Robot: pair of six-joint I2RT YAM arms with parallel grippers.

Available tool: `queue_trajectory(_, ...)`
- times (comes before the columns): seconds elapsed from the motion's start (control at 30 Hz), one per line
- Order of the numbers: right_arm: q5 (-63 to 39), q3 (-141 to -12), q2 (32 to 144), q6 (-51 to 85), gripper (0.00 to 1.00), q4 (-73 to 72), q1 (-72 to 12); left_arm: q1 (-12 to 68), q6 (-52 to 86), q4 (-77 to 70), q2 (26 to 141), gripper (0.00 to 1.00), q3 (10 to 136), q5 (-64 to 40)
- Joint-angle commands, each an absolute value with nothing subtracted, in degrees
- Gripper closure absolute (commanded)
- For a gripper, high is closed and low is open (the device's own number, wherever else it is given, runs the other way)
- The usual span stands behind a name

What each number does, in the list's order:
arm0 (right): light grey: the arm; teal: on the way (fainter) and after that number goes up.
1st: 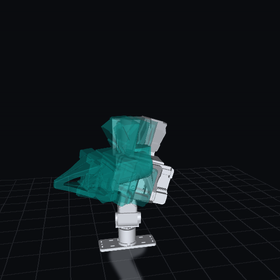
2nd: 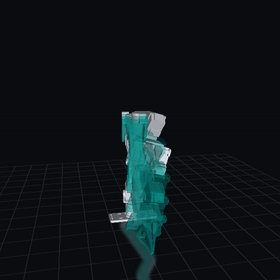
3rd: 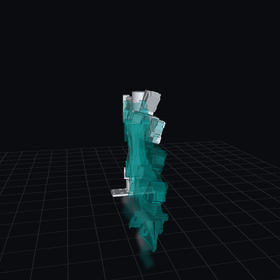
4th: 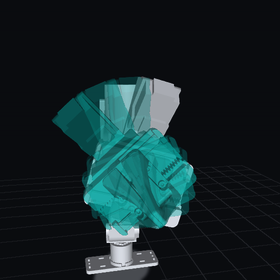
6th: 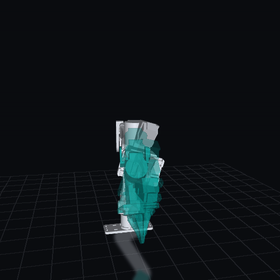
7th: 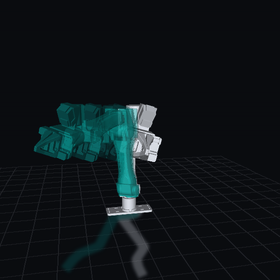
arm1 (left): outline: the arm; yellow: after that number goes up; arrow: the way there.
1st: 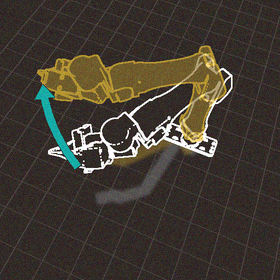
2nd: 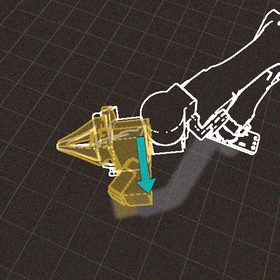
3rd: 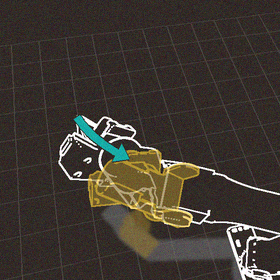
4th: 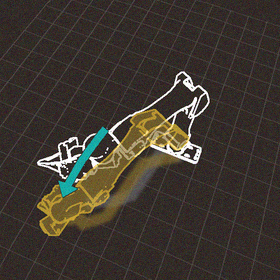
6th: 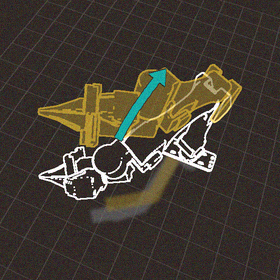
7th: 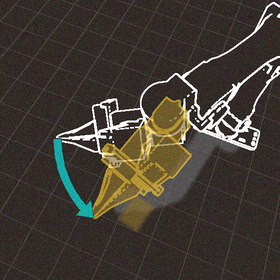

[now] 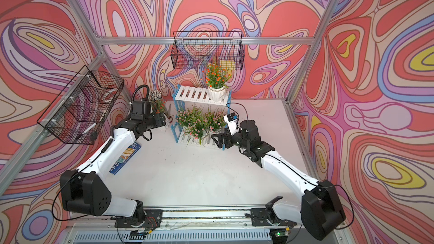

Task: Place the baby's breath potted plants on the rack by color
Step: Pick up the baby's breath potted plant from the center of the board, then place the baby's breath potted plant on the rack.

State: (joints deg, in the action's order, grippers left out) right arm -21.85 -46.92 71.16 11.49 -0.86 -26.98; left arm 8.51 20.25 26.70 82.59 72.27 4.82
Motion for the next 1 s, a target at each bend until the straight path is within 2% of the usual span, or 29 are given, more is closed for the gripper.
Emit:
queue_trajectory(0.0, -21.0, -47.9, 70.7, 12.1, 0.02, -2.1, -27.2, 9.0, 18.6, 27.9, 79.8, 0.45, 77.0, 3.1)
queue_trajectory(0.47, -20.9, -47.8, 70.9, 12.1, 0.02, -2.2, -27.2, 9.8, 17.2, 37.3, 80.9, 0.44, 92.1, -0.5)
queue_trajectory(0.97, -20.3, -48.8, 70.6, 11.4, 0.02, -0.8, -27.3, 15.7, 15.6, 41.0, 88.9, 0.44, 109.7, 0.2)
